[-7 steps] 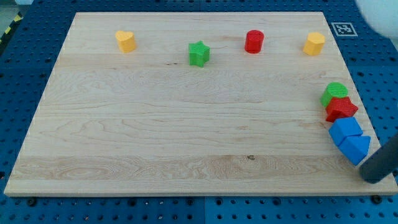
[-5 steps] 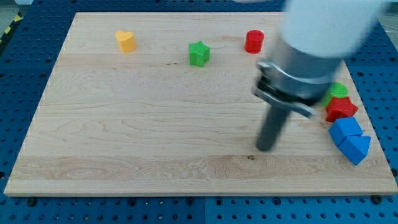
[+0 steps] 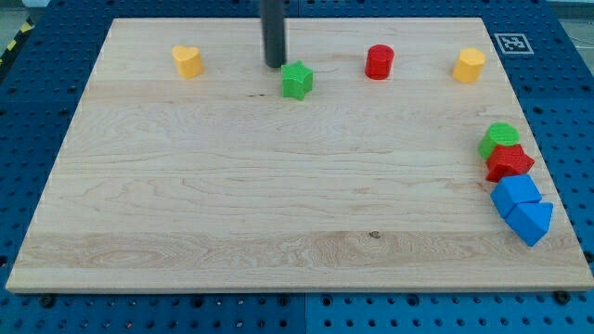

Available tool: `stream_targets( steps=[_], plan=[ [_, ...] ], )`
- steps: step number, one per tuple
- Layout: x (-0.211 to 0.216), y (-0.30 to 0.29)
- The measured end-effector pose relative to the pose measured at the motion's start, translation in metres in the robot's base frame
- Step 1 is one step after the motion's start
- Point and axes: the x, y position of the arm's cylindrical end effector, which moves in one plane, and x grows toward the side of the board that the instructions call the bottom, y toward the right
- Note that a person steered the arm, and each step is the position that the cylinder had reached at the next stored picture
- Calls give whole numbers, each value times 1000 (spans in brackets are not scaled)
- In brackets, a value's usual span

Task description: Push the green star above the green circle

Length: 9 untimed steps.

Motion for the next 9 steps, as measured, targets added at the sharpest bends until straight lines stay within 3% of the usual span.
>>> stream_targets(
  steps=[1, 3, 5, 6, 8, 9],
  plan=[
    [22, 23],
    [39, -39],
    [55, 111],
    [55, 147],
    [75, 89],
    [75, 148]
  ],
)
